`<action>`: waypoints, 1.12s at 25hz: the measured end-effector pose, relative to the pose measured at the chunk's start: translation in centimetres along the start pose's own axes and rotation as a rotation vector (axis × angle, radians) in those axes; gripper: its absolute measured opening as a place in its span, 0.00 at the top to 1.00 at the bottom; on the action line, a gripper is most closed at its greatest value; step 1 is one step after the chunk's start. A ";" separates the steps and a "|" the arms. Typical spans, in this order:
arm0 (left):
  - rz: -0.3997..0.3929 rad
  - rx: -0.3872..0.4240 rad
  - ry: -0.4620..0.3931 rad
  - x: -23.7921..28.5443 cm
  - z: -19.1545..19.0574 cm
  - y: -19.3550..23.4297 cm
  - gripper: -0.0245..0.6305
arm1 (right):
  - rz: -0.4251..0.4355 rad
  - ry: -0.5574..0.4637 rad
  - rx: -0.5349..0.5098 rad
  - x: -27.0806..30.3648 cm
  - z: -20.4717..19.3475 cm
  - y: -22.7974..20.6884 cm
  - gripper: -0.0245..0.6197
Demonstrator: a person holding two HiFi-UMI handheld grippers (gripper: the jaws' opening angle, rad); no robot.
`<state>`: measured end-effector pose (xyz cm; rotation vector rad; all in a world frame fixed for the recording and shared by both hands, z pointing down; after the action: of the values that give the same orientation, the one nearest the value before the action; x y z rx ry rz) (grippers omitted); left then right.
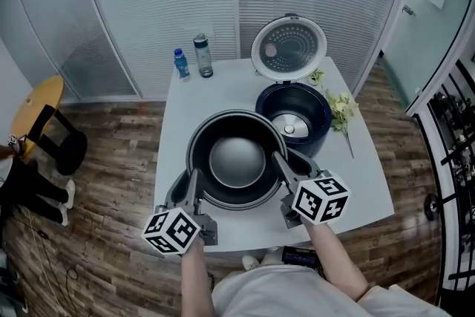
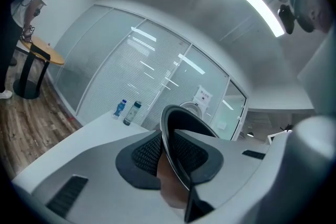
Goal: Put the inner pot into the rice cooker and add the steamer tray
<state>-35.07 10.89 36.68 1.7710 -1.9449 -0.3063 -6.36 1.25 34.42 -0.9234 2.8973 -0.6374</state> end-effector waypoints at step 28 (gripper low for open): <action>-0.207 0.061 -0.002 10.5 2.7 -10.0 0.85 | -0.124 -0.157 -0.033 -3.9 7.5 -7.5 0.81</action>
<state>-28.14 -1.15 31.71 2.0172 -1.7914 -0.3212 2.11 -4.92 30.11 -1.1110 2.7379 -0.4998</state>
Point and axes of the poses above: the fingertips, and each gripper's own axes: x forward along the fingers, y to its left, z out of its top, the point moved 10 cm from there along -x, backward along the fingers, and after that the axes turned 13 degrees about z, right-handed, at the moved point
